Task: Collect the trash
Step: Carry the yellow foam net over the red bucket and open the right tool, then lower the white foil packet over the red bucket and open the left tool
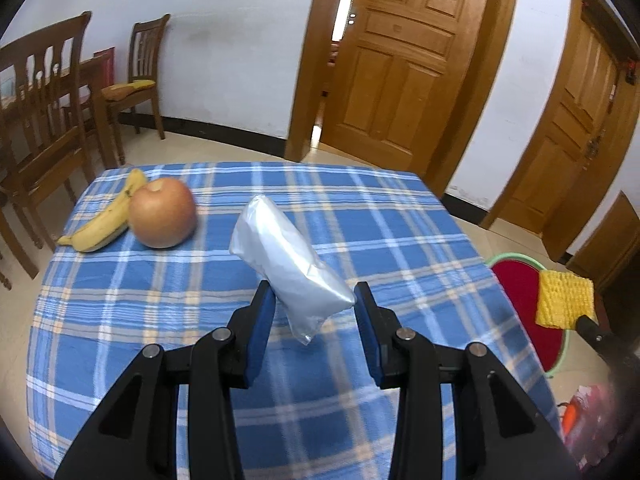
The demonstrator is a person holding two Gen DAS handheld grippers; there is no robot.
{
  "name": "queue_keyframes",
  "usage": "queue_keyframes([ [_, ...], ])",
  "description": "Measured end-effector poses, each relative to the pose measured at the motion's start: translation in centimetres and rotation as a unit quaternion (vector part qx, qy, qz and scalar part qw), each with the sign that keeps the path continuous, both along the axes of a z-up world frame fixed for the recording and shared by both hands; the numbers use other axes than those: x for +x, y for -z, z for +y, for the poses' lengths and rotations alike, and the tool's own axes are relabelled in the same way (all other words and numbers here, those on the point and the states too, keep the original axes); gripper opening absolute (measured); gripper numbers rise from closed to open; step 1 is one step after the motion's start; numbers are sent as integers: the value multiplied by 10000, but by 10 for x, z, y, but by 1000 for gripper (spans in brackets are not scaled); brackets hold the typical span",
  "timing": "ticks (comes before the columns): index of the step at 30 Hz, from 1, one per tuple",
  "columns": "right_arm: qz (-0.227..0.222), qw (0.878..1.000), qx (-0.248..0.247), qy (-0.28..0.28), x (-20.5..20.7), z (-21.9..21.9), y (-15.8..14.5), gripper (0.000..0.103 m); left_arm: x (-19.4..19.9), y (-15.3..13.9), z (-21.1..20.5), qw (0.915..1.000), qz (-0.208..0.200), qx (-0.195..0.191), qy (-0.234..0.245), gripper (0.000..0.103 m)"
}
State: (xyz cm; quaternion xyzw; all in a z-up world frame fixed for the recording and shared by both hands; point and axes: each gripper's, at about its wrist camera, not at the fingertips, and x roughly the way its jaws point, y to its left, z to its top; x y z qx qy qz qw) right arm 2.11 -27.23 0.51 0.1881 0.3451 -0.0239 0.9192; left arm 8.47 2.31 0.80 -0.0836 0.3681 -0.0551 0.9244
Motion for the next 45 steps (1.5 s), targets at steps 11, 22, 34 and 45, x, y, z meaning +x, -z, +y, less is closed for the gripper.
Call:
queue_keyframes([
  [11,78,9990,188,406,-16,-37,13,10,-12,-13,-51,9983,-99,29,575,41],
  [22,254,9953,341,871,-22,-74,33,11,-15,-9,-101,9920,-15,10,1265,41],
  [34,424,9945,471,833,-20,-97,53,25,-9,-7,-155,9844,40,47,1758,41],
  [45,317,9944,513,871,-31,-115,46,35,-12,-4,-206,9703,-59,-4,2419,41],
])
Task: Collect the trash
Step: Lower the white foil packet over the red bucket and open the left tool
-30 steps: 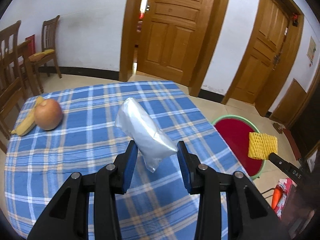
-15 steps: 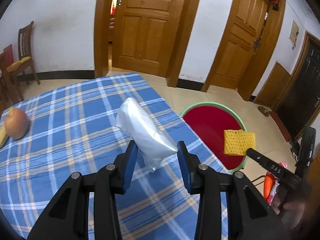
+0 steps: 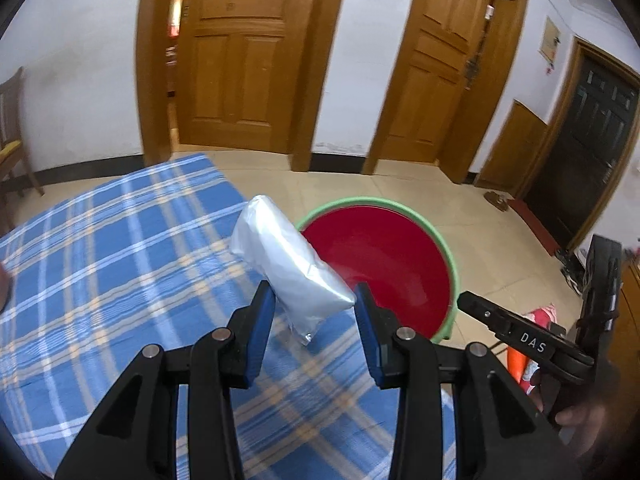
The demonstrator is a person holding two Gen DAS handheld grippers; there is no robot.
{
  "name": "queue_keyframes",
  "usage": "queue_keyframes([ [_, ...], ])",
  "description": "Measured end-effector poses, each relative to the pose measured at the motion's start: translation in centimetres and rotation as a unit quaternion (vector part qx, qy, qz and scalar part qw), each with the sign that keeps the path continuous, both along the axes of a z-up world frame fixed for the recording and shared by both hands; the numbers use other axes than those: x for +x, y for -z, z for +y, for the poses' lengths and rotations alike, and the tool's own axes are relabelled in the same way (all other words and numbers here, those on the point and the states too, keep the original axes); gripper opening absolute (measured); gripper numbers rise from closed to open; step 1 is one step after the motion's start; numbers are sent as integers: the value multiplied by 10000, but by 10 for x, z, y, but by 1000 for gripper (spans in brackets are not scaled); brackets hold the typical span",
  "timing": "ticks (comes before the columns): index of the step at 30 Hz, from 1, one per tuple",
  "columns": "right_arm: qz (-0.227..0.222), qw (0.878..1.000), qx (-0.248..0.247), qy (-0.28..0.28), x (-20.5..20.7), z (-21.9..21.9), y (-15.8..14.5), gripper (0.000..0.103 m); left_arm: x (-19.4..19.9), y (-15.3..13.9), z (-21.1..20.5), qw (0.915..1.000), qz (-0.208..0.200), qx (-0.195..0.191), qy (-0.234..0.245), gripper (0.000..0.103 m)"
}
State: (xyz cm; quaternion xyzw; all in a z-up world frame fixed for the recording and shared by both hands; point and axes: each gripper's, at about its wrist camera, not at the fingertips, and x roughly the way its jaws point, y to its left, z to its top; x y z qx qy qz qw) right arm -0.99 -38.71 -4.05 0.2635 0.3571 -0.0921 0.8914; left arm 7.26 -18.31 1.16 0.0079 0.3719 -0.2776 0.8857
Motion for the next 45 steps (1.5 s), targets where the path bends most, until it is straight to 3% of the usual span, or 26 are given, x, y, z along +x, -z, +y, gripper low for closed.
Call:
queue_keyframes([
  [3,-82,9999,-101,37,-5,-2,-6,43,3,6,-19,9998,64,43,191,41],
  [14,-124,9999,-60,49,-11,-11,-5,44,18,33,-68,9968,318,253,691,41],
  [17,-120,9999,-23,91,-12,-15,-3,44,18,35,-75,9963,265,329,749,48],
  [19,-122,9999,-8,122,-13,-17,-3,44,17,35,-76,9968,219,359,680,54],
  [29,-178,9998,-56,48,-17,-10,-9,45,12,29,-56,9986,248,367,287,58],
  [32,-221,9997,-82,6,-19,-4,-13,53,8,26,-44,9990,238,359,145,62],
  [40,-341,9989,-214,-219,-26,23,-29,61,-3,14,-2,9978,130,404,-504,73],
  [42,-345,9987,-267,-270,-28,32,-31,69,-6,11,12,9966,124,390,-711,73],
  [45,-348,9981,-305,-404,-30,46,-35,70,-10,7,29,9949,105,393,-928,73],
])
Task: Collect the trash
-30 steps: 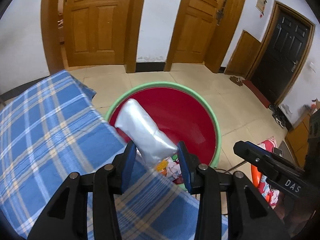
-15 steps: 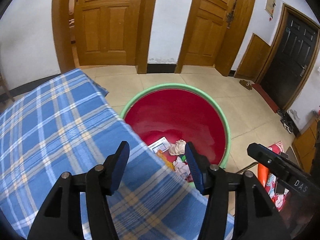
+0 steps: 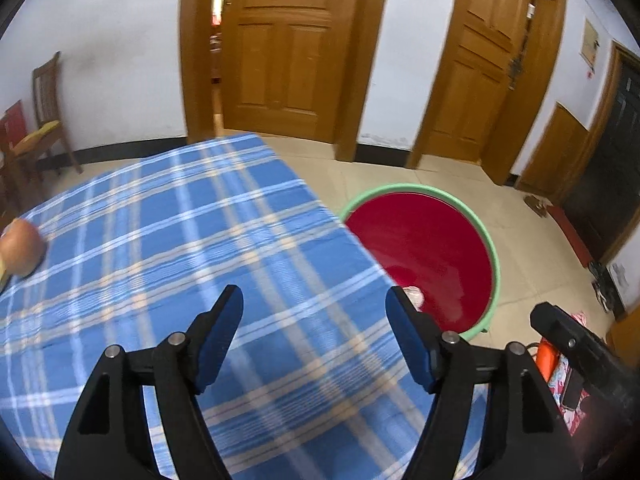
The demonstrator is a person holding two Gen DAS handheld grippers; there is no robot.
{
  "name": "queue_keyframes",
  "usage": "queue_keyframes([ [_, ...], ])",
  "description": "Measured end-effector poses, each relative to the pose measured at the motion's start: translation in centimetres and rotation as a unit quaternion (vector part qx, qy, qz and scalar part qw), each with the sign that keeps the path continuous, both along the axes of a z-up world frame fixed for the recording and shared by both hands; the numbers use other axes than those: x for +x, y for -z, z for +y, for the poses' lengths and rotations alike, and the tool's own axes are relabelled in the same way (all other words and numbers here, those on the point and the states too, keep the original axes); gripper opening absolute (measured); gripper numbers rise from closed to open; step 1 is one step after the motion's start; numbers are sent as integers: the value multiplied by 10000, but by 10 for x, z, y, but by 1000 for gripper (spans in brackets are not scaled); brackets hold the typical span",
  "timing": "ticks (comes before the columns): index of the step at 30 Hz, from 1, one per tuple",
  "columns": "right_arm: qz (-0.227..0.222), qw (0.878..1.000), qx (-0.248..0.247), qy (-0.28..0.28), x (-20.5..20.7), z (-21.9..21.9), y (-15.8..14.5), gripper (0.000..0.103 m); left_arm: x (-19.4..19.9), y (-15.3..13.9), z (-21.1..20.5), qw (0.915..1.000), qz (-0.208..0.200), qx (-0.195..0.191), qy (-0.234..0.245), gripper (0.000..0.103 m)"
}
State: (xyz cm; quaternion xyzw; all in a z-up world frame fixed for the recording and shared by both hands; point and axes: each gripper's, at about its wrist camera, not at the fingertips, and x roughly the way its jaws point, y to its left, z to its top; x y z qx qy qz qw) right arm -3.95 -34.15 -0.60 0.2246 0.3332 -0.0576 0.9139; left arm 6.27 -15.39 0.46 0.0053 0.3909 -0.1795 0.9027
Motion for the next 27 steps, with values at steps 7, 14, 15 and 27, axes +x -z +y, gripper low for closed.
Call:
queue_keyframes([
  [7,-10,9996,-239,-151,-5,27,-10,80,-17,-10,34,9991,-125,39,-393,82],
  [14,-21,9985,-472,-278,-12,50,-17,82,-36,-22,58,9967,-278,71,-756,83],
  [15,-34,9984,-503,-272,-14,53,-18,83,-39,-23,62,9962,-293,70,-823,84],
  [27,-195,9964,-672,-484,-26,79,-32,83,-61,-34,89,9919,-444,57,-1186,87],
])
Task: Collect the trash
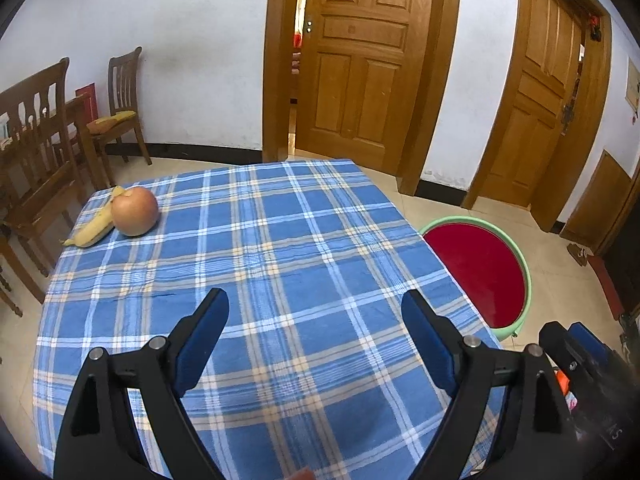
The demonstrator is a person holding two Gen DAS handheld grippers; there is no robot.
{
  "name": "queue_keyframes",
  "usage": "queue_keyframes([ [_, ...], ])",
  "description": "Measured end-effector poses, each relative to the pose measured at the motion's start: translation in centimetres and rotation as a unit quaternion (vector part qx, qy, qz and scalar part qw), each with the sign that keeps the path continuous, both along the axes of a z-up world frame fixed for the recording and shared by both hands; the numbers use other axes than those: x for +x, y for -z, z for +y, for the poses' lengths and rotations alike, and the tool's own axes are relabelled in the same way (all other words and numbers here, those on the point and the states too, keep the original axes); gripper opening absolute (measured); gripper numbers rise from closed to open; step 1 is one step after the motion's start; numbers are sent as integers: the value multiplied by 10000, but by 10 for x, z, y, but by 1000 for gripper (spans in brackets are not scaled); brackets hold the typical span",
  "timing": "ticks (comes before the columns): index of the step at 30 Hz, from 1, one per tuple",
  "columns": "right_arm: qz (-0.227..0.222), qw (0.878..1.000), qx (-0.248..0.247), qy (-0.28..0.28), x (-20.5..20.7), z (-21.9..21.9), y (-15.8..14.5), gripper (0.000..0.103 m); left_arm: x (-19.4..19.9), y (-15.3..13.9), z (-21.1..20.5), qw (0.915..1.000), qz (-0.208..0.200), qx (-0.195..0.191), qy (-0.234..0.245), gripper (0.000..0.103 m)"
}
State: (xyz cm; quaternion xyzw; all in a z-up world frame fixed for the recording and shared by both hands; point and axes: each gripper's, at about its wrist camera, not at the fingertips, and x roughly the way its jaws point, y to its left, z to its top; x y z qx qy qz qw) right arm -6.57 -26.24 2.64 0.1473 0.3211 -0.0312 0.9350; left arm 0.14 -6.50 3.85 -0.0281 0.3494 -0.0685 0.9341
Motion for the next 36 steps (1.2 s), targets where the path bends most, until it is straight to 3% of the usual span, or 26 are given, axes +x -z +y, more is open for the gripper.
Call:
queue_keyframes([
  [36,-20,10000,18,8,-3,4,-4,83,-7,-1,9,10000,-18,6,-84,87],
])
